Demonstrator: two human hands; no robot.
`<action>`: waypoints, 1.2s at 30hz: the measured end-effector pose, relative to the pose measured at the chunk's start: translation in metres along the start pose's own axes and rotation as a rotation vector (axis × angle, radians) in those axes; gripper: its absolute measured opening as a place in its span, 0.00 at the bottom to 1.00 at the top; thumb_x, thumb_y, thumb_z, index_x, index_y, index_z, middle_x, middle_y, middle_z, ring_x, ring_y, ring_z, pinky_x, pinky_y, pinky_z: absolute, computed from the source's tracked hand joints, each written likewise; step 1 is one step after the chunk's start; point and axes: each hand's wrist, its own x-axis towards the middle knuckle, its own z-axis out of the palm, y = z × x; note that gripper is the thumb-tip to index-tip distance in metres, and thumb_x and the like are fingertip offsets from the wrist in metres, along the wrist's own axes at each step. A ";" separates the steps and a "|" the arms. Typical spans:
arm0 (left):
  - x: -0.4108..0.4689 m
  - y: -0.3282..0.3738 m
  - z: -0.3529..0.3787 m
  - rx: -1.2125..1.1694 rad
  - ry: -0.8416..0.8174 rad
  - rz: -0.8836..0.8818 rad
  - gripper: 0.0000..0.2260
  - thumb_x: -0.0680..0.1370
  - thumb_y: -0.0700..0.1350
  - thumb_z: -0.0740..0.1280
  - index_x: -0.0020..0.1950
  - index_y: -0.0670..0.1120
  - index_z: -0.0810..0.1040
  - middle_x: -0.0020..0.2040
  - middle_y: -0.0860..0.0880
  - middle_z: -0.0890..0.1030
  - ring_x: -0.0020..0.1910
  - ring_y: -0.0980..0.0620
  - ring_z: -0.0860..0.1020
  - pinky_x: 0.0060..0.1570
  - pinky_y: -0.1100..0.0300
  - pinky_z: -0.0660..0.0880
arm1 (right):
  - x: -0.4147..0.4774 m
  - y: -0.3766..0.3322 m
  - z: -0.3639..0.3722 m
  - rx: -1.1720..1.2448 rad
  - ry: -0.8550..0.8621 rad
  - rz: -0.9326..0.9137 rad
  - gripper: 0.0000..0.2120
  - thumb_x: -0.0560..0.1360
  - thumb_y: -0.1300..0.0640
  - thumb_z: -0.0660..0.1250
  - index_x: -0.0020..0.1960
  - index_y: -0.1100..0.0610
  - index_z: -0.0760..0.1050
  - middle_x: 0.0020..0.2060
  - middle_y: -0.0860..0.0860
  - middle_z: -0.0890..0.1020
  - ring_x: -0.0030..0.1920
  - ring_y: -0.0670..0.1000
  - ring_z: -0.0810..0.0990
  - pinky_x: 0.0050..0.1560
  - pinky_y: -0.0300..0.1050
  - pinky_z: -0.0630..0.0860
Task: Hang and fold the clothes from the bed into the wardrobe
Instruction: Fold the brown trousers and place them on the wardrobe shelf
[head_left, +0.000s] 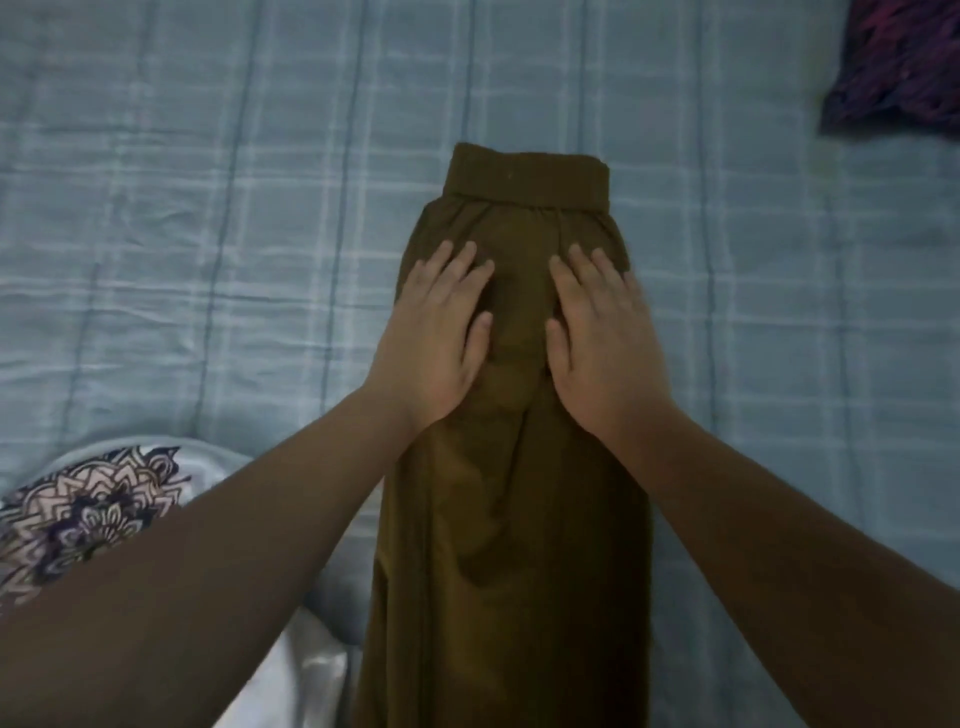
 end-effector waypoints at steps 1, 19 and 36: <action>-0.020 0.010 -0.003 0.013 -0.002 -0.017 0.22 0.84 0.47 0.56 0.77 0.42 0.64 0.78 0.42 0.63 0.79 0.44 0.56 0.77 0.45 0.54 | -0.023 -0.010 -0.005 0.021 -0.024 -0.008 0.26 0.83 0.49 0.51 0.79 0.55 0.57 0.78 0.54 0.60 0.79 0.54 0.54 0.79 0.56 0.52; -0.296 0.092 -0.005 -0.117 -0.183 -0.502 0.27 0.82 0.43 0.60 0.80 0.46 0.56 0.81 0.44 0.54 0.78 0.46 0.58 0.75 0.52 0.61 | -0.329 -0.071 0.001 0.187 -0.364 0.057 0.28 0.79 0.54 0.61 0.78 0.53 0.60 0.78 0.51 0.60 0.79 0.52 0.53 0.78 0.54 0.52; -0.508 0.167 -0.001 -0.491 -0.402 -1.042 0.21 0.72 0.55 0.74 0.58 0.47 0.71 0.46 0.51 0.77 0.48 0.48 0.77 0.44 0.56 0.70 | -0.506 -0.137 -0.001 0.778 -0.396 1.057 0.15 0.75 0.57 0.67 0.61 0.53 0.72 0.50 0.52 0.82 0.48 0.55 0.82 0.52 0.54 0.81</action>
